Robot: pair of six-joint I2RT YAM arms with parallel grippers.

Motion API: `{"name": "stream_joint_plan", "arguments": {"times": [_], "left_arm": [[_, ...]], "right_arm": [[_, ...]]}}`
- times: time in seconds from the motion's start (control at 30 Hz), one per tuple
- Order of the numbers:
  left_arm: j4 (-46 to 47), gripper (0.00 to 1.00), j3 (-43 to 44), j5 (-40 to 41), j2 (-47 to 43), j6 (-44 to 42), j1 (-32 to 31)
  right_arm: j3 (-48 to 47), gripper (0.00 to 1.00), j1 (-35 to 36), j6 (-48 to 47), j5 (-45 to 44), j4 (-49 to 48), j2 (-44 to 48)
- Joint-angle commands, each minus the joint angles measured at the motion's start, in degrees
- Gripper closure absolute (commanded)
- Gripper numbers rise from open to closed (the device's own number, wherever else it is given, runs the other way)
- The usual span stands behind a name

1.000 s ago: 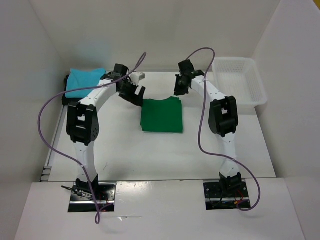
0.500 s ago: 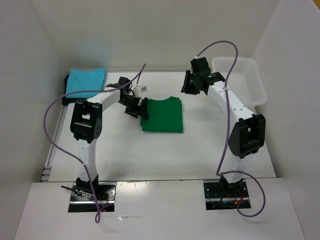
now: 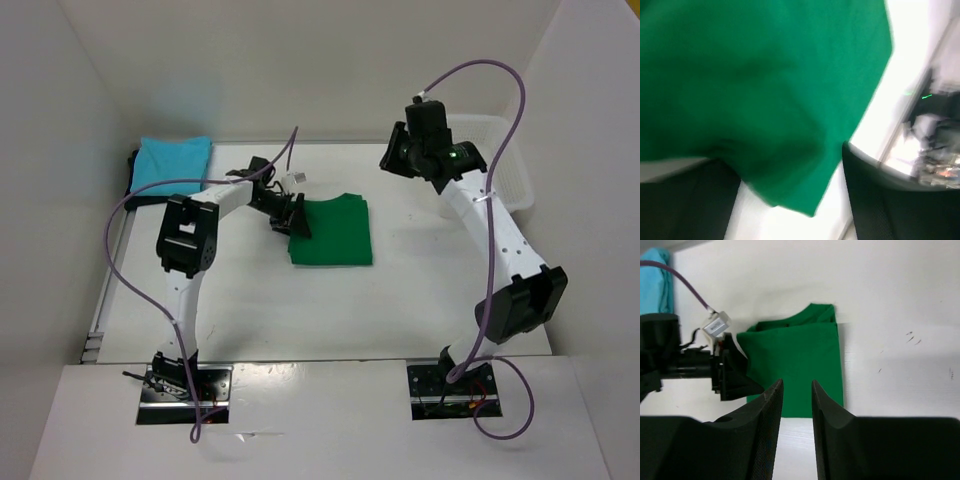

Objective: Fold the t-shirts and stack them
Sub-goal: Put the neatly folded tshirt into the corner of the board with the left arm

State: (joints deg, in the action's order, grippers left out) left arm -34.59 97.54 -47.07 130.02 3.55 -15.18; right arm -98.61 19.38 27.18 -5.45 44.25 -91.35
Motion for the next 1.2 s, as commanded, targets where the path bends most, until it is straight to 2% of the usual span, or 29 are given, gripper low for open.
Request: {"name": "stream_joint_plan", "arguments": {"times": [0.0, 0.03, 0.07, 0.27, 0.33, 0.53, 0.7, 0.83, 0.93, 1.0, 1.17], "left_arm": [[-1.1, 0.36, -1.1, -0.4, 9.1, 0.4, -0.7], [-1.1, 0.55, -0.1, -0.9, 9.9, 1.0, -0.7], [-1.7, 1.00, 2.1, -1.7, 11.6, 1.0, -0.7], [-4.1, 1.00, 6.3, -4.3, 10.7, -0.9, 3.0], [-5.7, 1.00, 8.9, -1.8, 9.3, -2.6, 4.5], [-5.7, 1.00, 13.5, 24.4, -0.7, -13.0, 8.1], [-5.7, 1.00, 19.9, 44.1, -1.8, -19.5, 10.0], [-4.6, 1.00, 25.1, 56.0, -0.7, -24.8, 10.6], [-3.4, 1.00, 30.1, 61.8, 0.8, -27.0, 11.8], [-6.1, 1.00, 36.5, 61.8, 2.2, -27.5, 12.7], [-8.0, 1.00, 43.7, 62.6, 3.0, -29.5, 14.6]], "right_arm": [[-4.3, 0.65, 0.4, 0.1, -3.9, 3.2, 4.1], [-4.8, 0.65, 0.4, 0.1, -4.5, 4.1, 4.6], [-4.8, 0.65, 0.4, 0.1, -5.0, 4.8, 5.2], [-3.4, 0.65, 0.4, 1.3, -6.3, 5.3, 7.2], [-1.9, 0.65, 0.4, 1.3, -6.8, 5.3, 7.9], [-1.4, 0.65, 0.4, 1.3, -6.3, 4.1, 7.1], [-2.5, 0.65, 0.4, 0.8, -5.1, 2.9, 5.2], [-2.5, 0.65, 0.4, 0.2, -5.1, 2.2, 4.5], [-2.5, 0.65, 0.4, 0.2, -5.1, 1.7, 4.5], [-2.5, 0.65, 0.4, 0.2, -5.1, 1.7, 4.5], [-2.5, 0.65, 0.4, -0.8, -5.6, 1.7, 4.0]]}}
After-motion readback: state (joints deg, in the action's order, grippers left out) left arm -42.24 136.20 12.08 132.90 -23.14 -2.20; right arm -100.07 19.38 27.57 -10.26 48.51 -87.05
